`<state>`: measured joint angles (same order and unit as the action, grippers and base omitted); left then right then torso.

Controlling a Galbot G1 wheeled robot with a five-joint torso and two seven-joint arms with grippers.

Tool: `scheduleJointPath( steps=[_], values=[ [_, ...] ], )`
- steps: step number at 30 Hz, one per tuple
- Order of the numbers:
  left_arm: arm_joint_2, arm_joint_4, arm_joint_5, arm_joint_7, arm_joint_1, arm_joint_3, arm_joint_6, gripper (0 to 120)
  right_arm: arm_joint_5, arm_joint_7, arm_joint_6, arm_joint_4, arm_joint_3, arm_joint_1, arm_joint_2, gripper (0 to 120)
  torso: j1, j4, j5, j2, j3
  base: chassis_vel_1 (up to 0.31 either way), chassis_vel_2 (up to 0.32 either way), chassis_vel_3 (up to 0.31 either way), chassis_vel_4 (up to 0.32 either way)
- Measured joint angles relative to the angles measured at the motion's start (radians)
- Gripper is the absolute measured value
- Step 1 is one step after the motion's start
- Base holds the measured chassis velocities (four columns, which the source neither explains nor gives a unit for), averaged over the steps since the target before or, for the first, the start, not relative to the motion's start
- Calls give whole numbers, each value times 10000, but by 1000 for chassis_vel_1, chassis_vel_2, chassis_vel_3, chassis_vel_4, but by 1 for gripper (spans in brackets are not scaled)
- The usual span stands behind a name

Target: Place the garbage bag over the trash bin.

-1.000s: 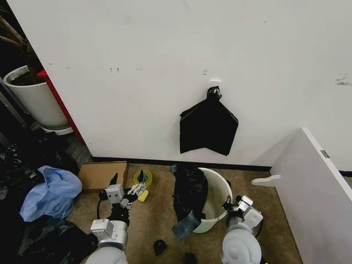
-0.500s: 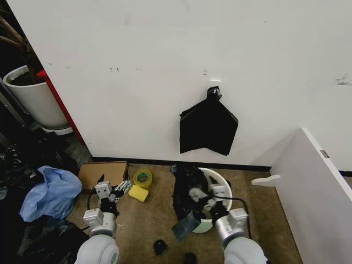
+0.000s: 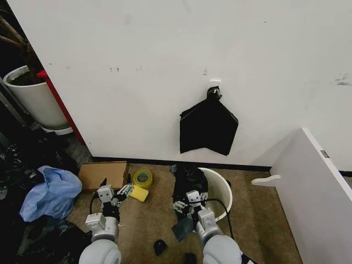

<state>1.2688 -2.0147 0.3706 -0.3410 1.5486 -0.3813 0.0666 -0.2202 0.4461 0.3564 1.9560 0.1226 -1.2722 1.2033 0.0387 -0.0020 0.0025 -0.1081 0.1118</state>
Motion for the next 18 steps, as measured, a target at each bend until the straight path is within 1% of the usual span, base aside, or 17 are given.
scheduleJointPath(
  steps=[5, 6, 7, 8, 9, 10, 11, 14, 18],
  values=[
    [37, 25, -79, -1, 2, 81, 3, 100, -54, 122, 65, 35, -139, -79, -17, 55, 0, 0, 0, 0, 0, 0, 0, 0, 0],
    [37, 25, -81, -1, 6, 91, 3, 100, -53, 150, 71, 16, -184, -89, -19, 52, 0, 0, 0, 0, 0, 0, 0, 0, 0],
    [37, 25, -81, -1, 6, 91, 3, 100, -53, 150, 71, 16, -184, -89, -19, 52, 0, 0, 0, 0, 0, 0, 0, 0, 0],
    [36, 4, -76, 0, 19, 109, 1, 100, -44, 162, 60, -10, -261, -103, -23, 47, 0, 0, 0, 0, 0, 0, 0, 0, 0],
    [29, -30, -43, 7, 39, 132, -15, 100, -38, 163, -3, -39, -341, -110, -23, 41, 0, 0, 0, 0, 0, 0, 0, 0, 0],
    [24, -41, -27, 10, 46, 139, -21, 100, -37, 163, -45, -55, -375, -112, -23, 40, 0, 0, 0, 0, 0, 0, 0, 0, 0],
    [-6, -85, 59, 44, 82, 171, -68, 100, -37, 151, -180, -89, -468, -116, -23, 33, 0, -1, 1, 0, 0, 0, 0, 0, 0],
    [-84, -142, 235, 181, 145, 234, -161, 100, -62, 93, -405, -120, -606, -114, -22, 27, 0, 0, 1, 0, 0, 0, 0, 0, 0],
    [-315, -217, 645, 503, 193, 359, -469, 100, -523, 17, -696, -131, -892, -131, -78, 10, 0, 0, 1, 0, 0, 0, 0, 0, 0]
  ],
)
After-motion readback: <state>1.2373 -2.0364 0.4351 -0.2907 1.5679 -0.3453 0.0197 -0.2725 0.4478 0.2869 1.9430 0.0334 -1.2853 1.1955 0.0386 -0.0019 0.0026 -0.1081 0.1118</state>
